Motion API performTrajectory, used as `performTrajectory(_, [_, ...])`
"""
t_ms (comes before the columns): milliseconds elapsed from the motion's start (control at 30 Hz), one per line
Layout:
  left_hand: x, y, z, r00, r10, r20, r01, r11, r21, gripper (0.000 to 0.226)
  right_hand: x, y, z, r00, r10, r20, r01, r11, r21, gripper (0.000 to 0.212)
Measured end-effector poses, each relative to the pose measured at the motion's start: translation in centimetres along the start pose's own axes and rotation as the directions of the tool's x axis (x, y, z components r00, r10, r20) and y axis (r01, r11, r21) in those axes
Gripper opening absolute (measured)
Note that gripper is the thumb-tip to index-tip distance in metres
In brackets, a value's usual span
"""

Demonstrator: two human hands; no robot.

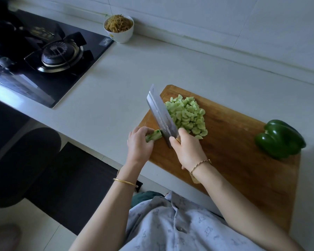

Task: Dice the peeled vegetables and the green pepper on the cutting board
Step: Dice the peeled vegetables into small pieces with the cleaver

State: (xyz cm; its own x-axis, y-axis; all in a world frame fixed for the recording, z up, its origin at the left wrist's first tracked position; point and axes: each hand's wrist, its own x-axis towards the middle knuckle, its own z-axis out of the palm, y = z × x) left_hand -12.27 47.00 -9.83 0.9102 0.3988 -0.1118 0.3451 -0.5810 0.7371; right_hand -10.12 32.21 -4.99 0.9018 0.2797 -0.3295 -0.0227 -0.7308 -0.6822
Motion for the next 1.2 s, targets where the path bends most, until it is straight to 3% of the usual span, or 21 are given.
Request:
performTrajectory(200, [0.2,-0.1,0.3,0.999,0.011,-0.050,-0.012,1.000,-0.027,0.025,-0.7,0.3,0.6,0.994,-0.048,-0.100,0.057,0.995,0.086,0.030])
performTrajectory(633, [0.5,-0.3,0.5,0.999,-0.001,-0.044,0.000,1.000,-0.023,0.023,0.8,-1.6,-0.6,0.997,-0.039,0.070,0.049,0.988,-0.148,0.023])
performTrajectory(933, [0.3,-0.2,0.6,0.997,0.031,-0.073,-0.033,0.999,-0.026,0.019,0.9,-1.4,-1.0,1.000,-0.010,-0.011,0.011,0.998,0.061,0.028])
performTrajectory(1200, [0.1,0.0,0.6,0.997,0.014,-0.073,-0.016,1.000,-0.027,0.020,0.1,-1.3,-1.0,0.998,-0.017,0.064,0.016,1.000,0.020,0.022])
